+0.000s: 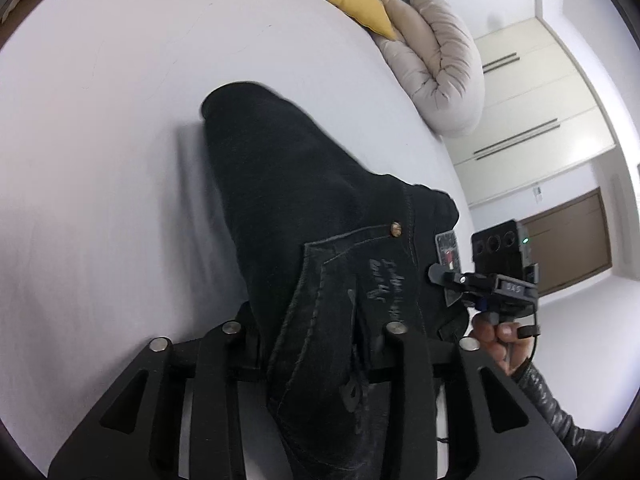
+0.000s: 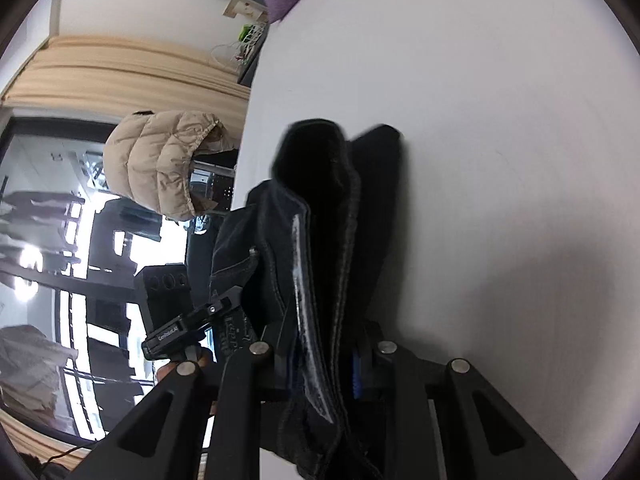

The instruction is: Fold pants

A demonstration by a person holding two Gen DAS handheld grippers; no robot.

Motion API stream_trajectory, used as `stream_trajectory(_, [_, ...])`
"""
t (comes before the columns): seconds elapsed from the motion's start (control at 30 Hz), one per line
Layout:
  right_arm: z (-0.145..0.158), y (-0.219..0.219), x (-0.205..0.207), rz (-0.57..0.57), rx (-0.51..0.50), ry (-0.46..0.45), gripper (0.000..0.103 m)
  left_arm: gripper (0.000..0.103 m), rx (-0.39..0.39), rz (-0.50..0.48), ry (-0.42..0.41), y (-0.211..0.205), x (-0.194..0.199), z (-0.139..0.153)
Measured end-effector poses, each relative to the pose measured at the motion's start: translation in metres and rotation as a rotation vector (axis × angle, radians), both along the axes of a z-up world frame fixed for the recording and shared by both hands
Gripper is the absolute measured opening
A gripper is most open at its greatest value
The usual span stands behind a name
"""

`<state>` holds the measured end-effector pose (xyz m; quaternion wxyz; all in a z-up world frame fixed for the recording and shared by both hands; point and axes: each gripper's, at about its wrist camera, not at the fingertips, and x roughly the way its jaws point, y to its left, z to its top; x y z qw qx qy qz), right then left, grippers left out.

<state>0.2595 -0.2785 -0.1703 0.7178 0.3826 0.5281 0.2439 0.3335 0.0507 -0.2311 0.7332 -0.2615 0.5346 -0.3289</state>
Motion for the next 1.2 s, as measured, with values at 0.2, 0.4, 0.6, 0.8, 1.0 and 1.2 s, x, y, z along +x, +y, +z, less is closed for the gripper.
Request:
stream_trajectory(0.2, [-0.02, -0.011, -0.007, -0.061, 0.105, -0.028, 0.025, 0.037, -0.033, 0.015, -0.04, -0.004, -0.016, -0.002])
stream_trajectory(0.4, [-0.009, -0.035, -0.038, -0.181, 0.134, -0.084, 0.048, 0.06, -0.018, 0.066, -0.079, 0.011, -0.046, 0.011])
stream_trajectory(0.6, [0.042, -0.04, -0.091, -0.253, -0.087, -0.169, 0.058, 0.078, 0.297, 0.116, -0.296, 0.013, -0.129, 0.068])
stream_trajectory(0.8, [0.147, -0.003, -0.162, -0.264, -0.404, -0.454, 0.073, 0.103, 0.569, 0.268, -0.737, -0.025, -0.25, 0.178])
stream_trajectory(1.0, [0.255, 0.035, -0.263, -0.362, -0.585, -0.841, 0.103, 0.103, 0.651, 0.519, -0.868, -0.04, -0.345, 0.258])
stream_trajectory(1.2, [0.307, 0.054, -0.334, -0.422, -0.642, -0.985, 0.103, 0.103, 0.692, 0.526, -0.807, -0.048, -0.394, 0.282])
